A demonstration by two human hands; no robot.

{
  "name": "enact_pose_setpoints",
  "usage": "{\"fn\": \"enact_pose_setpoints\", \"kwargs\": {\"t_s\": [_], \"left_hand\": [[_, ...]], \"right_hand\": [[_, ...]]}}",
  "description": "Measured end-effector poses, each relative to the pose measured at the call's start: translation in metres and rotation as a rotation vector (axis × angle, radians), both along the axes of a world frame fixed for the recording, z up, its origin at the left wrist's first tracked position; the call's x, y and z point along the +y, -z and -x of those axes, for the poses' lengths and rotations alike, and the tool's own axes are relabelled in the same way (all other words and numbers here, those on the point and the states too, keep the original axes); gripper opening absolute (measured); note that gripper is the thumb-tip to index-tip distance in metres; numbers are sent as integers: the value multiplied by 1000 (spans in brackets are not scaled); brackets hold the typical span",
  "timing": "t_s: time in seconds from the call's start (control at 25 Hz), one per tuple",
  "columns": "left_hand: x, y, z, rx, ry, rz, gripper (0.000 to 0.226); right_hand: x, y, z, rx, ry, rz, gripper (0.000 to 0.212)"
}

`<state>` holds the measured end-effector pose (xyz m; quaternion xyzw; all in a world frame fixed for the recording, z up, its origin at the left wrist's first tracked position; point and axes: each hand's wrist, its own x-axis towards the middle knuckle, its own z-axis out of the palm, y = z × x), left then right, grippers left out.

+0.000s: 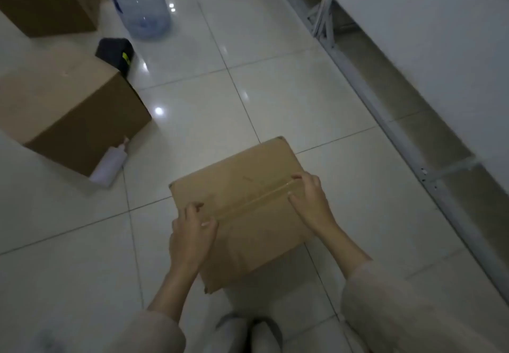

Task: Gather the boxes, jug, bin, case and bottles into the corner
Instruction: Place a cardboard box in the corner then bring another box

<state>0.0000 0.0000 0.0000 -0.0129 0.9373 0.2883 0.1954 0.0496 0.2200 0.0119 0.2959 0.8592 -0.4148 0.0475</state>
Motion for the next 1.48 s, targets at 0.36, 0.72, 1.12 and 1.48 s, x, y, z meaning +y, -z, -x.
{"fn": "enact_pose_setpoints", "kwargs": {"t_s": [0.36,0.72,1.12,1.48], "left_hand": [[8,124,12,-115,-323,31,88],[-14,94,22,-181,-398,-76,82],[-98,-187,54,36,-517,-48,78],[-245,-420,102,345,-717,-7,76]], "right_hand": [[47,132,24,-230,13,-227,76],[36,101,24,-111,90,-142,53],[-24,-170,82,178,-161,-206,43],[-164,-404,201,542,-447,-211,36]]}}
